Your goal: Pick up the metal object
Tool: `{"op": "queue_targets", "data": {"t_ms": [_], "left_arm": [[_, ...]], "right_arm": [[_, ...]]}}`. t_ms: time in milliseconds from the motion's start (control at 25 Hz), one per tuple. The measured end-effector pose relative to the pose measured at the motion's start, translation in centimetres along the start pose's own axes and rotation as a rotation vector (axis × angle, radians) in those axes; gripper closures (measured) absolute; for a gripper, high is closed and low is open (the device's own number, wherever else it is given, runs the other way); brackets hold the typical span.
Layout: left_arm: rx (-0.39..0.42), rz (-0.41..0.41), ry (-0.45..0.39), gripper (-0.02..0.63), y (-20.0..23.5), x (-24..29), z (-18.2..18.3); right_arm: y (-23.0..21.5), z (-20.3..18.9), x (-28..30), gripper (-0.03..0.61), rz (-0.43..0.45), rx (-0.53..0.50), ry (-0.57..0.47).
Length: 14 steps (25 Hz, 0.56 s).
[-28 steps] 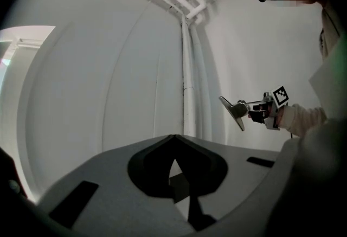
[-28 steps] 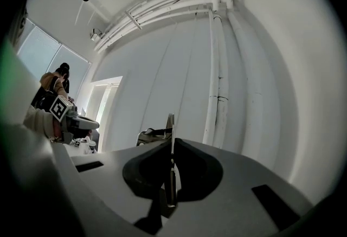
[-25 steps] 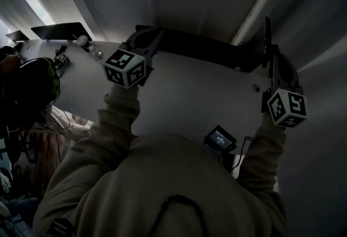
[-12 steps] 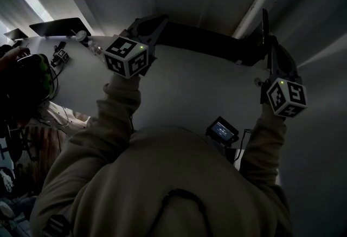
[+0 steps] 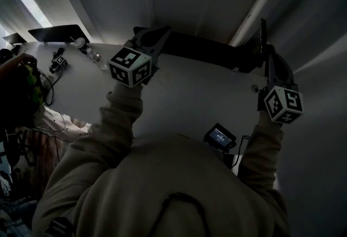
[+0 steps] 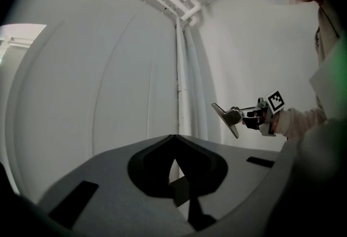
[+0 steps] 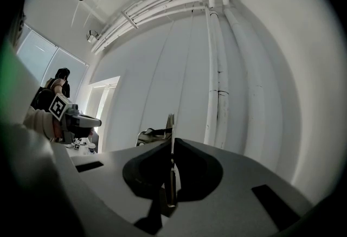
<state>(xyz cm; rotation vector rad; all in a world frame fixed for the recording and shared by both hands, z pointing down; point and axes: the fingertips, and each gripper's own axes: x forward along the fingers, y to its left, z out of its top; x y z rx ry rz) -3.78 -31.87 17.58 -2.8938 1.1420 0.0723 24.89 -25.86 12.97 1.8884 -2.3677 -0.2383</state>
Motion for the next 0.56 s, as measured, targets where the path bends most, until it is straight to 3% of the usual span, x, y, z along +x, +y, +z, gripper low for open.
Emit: {"op": "queue_targets", "data": {"t_ms": [560], "left_arm": [[-0.022, -0.002, -0.003, 0.614, 0.10, -0.01, -0.49]], "right_arm": [[0.34, -0.41, 0.18, 0.557, 0.005, 0.005, 0.023]]}}
